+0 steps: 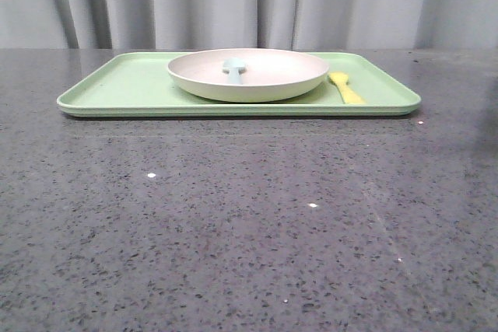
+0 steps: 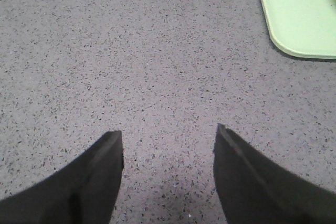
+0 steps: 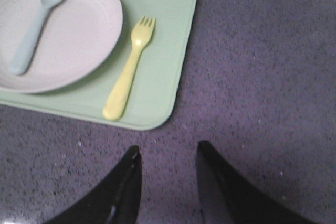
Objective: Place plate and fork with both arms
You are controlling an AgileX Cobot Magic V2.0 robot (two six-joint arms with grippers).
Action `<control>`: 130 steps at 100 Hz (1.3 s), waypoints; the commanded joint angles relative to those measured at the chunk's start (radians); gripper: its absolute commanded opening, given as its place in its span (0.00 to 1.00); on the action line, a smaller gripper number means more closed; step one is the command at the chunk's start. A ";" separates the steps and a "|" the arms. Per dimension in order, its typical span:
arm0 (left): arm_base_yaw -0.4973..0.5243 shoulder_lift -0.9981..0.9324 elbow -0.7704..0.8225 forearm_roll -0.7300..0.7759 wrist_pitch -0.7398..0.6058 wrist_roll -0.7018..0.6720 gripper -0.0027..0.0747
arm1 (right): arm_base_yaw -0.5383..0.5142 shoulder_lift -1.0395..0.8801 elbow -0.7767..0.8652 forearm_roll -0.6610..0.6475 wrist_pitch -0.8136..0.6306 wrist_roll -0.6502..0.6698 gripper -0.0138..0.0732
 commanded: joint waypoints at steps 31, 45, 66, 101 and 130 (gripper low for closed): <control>0.003 0.006 -0.027 -0.006 -0.064 -0.008 0.53 | -0.005 -0.351 0.277 -0.024 -0.072 -0.013 0.48; 0.003 0.006 -0.027 -0.006 -0.064 -0.008 0.53 | -0.005 -0.464 0.335 -0.024 -0.061 -0.013 0.48; 0.003 0.006 -0.027 -0.006 -0.064 -0.008 0.53 | -0.005 -0.574 0.402 -0.024 -0.032 -0.013 0.48; 0.003 0.006 -0.027 -0.006 -0.064 -0.008 0.53 | -0.005 -0.612 0.431 -0.024 -0.047 -0.013 0.48; 0.003 0.006 -0.027 -0.006 -0.064 -0.008 0.44 | -0.005 -0.612 0.431 -0.024 -0.050 -0.013 0.26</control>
